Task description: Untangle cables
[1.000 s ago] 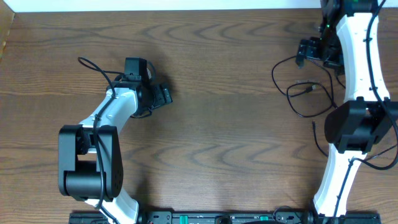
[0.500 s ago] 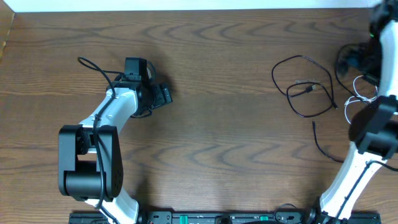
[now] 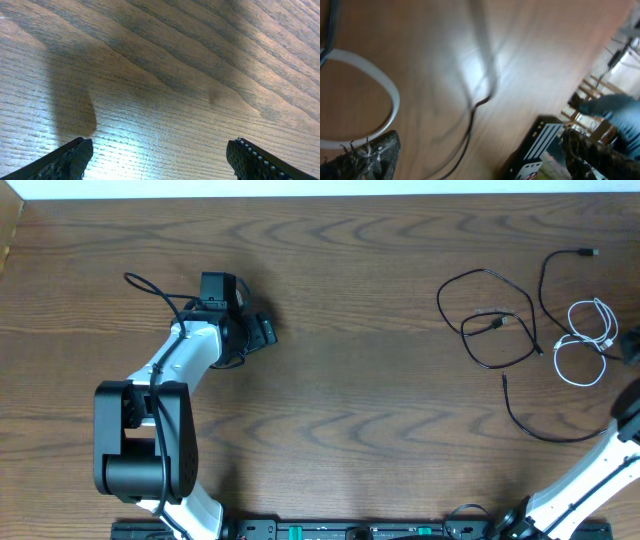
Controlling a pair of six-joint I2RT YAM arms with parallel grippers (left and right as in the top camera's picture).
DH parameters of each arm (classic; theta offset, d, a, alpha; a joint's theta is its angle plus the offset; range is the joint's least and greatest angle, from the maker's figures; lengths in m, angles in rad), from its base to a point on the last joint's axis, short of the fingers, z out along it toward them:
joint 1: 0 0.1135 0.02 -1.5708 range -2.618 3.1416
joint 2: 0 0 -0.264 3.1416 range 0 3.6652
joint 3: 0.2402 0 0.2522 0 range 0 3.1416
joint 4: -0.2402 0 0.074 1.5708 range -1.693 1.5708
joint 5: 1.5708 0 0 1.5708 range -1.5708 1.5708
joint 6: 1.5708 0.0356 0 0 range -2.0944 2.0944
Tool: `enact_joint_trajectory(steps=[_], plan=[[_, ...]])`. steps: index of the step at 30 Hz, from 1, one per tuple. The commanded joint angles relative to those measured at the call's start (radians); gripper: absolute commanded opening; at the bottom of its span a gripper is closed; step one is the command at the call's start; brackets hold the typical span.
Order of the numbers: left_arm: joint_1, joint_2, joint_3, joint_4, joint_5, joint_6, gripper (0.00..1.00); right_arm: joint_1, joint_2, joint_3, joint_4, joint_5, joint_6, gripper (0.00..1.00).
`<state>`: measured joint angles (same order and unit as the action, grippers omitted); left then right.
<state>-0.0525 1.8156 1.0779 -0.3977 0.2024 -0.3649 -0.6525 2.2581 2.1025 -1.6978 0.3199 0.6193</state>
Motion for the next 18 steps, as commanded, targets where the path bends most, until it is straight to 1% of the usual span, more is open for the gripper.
enact_joint_trajectory(steps=[1, 6, 9, 10, 12, 13, 14, 15, 16, 17, 18], plan=[[0.002, -0.019, 0.007, -0.002, -0.020, -0.007, 0.90, -0.064, -0.044, -0.013, 0.000, 0.090, 0.093, 0.99], [0.002, -0.019, 0.007, -0.002, -0.020, -0.007, 0.90, -0.146, -0.044, -0.071, 0.026, 0.062, 0.100, 0.99], [0.002, -0.019, 0.007, -0.002, -0.020, -0.007, 0.90, -0.182, -0.044, -0.135, 0.090, -0.003, 0.097, 0.99], [0.002, -0.019, 0.007, -0.002, -0.020, -0.007, 0.90, -0.193, -0.044, -0.167, 0.127, -0.058, 0.067, 0.99], [0.002, -0.019, 0.007, -0.002, -0.020, -0.007, 0.90, -0.206, -0.044, -0.219, 0.209, -0.188, -0.093, 0.99], [0.002, -0.019, 0.007, -0.002, -0.020, -0.007, 0.90, -0.208, -0.044, -0.244, 0.250, -0.262, -0.184, 0.96], [0.002, -0.019, 0.007, -0.002, -0.020, -0.007, 0.90, -0.208, -0.044, -0.264, 0.283, -0.325, -0.255, 0.88], [0.002, -0.019, 0.007, -0.002, -0.020, -0.007, 0.90, -0.208, -0.044, -0.279, 0.303, -0.363, -0.294, 0.83], [0.002, -0.019, 0.007, -0.002, -0.020, -0.007, 0.90, -0.205, -0.044, -0.292, 0.319, -0.370, -0.306, 0.82], [0.002, -0.019, 0.007, -0.002, -0.020, -0.007, 0.90, -0.204, -0.044, -0.296, 0.324, -0.361, -0.306, 0.76], [0.002, -0.019, 0.007, -0.002, -0.020, -0.007, 0.90, -0.203, -0.044, -0.297, 0.325, -0.349, -0.306, 0.65]])
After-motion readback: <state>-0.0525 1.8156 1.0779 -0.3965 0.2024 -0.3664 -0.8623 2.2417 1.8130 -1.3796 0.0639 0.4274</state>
